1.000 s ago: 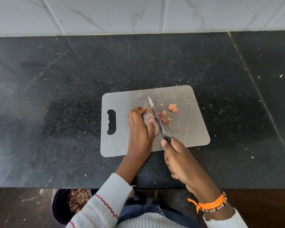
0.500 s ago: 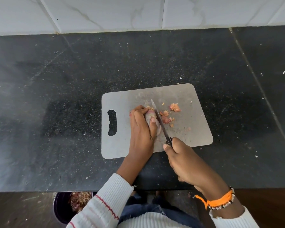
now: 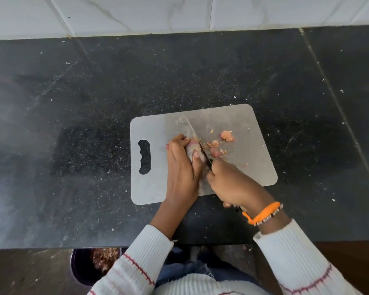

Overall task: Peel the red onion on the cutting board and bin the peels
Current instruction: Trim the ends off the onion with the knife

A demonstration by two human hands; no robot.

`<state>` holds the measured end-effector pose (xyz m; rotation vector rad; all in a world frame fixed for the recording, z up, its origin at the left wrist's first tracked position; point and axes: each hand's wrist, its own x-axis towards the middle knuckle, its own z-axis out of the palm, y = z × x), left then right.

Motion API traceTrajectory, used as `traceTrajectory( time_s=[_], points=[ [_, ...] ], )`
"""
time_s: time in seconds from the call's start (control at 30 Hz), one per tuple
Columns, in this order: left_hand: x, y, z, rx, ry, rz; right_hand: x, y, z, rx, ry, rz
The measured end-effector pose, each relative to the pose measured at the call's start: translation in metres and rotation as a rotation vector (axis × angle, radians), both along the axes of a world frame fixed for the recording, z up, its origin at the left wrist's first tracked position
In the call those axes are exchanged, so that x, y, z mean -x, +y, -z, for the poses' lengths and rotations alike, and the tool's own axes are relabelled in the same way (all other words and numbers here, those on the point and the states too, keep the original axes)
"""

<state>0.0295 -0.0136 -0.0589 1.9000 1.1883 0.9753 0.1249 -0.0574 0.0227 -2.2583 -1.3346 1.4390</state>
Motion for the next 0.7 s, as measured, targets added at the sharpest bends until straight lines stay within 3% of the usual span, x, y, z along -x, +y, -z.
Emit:
traceTrajectory(
  time_s=[0.6,0.7],
  points=[
    [0.003,-0.001,0.0,0.043,-0.062,-0.052,0.003,-0.006,0.019,-0.024,-0.028,-0.003],
    [0.006,0.0,-0.002,0.064,-0.006,-0.014,0.004,-0.009,0.022,-0.043,-0.102,0.018]
  ],
)
